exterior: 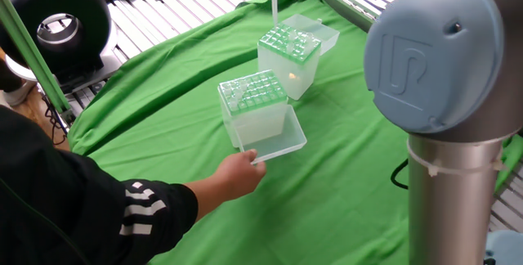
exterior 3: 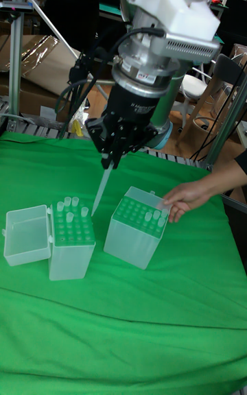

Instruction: Insert a large pipette tip into the holder for large pipette tips

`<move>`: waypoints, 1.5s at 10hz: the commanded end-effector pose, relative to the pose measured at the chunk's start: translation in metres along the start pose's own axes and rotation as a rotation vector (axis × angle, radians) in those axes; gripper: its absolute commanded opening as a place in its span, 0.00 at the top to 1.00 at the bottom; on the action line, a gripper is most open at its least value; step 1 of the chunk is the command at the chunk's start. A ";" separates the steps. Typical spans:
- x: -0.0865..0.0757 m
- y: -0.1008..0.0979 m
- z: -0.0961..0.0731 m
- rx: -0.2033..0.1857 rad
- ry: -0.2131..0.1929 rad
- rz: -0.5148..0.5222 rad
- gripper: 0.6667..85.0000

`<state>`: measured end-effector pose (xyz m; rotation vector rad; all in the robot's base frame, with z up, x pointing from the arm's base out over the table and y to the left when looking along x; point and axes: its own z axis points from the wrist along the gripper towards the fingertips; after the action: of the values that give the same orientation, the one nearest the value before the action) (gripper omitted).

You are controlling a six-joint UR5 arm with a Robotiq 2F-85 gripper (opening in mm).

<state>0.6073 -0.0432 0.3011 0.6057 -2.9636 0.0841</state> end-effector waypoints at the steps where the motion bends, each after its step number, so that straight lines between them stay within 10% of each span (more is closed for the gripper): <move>1: -0.016 -0.020 0.017 0.037 -0.020 -0.053 1.00; 15: -0.002 -0.011 0.038 -0.001 -0.037 -0.064 1.00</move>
<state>0.6108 -0.0594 0.2672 0.7038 -2.9671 0.0900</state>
